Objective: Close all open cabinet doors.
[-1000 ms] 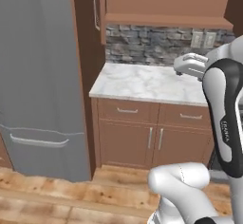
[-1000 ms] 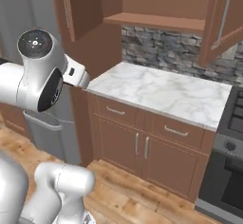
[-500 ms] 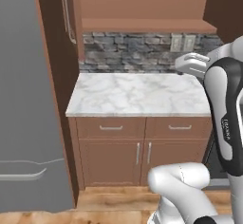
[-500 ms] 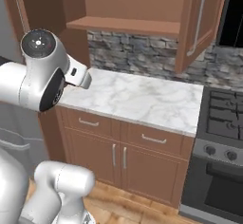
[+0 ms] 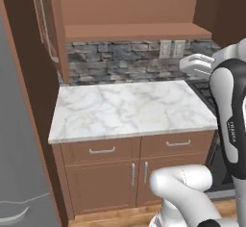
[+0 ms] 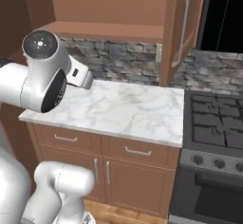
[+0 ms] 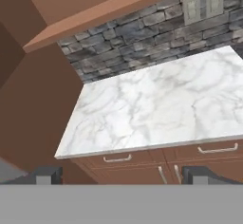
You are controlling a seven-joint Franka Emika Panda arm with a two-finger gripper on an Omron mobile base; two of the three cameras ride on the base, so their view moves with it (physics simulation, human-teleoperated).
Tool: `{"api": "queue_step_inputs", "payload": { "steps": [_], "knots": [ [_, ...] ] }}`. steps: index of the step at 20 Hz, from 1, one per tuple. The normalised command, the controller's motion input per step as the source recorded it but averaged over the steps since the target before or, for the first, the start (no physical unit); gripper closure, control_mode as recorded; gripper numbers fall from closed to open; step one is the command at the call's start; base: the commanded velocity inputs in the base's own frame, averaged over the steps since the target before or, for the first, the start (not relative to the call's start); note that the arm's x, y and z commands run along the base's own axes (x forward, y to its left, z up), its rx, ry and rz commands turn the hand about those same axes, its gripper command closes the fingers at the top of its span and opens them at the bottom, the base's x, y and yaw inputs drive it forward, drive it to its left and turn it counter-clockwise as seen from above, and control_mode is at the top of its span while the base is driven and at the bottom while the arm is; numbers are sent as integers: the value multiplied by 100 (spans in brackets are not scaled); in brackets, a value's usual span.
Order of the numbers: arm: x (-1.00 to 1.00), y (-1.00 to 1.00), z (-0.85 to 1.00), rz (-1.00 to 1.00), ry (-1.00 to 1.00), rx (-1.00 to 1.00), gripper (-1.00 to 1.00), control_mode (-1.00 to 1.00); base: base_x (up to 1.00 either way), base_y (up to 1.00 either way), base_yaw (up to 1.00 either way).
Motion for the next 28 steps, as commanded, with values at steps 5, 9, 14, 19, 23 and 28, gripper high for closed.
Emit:
{"api": "queue_step_inputs", "payload": {
  "steps": [5,9,14,19,23,28],
  "knots": [
    [0,0,0,0,0,0,-100,100,82,56,-7],
    [0,0,0,0,0,0,-100,100,49,46,-4],
    [0,0,0,0,0,0,-100,100,0,10,0],
    [0,0,0,0,0,0,-100,100,0,0,-1],
    [0,0,0,0,0,0,-100,100,-18,0,-8],
    [0,0,0,0,0,0,-100,100,-9,0,-8]
  ]
}}
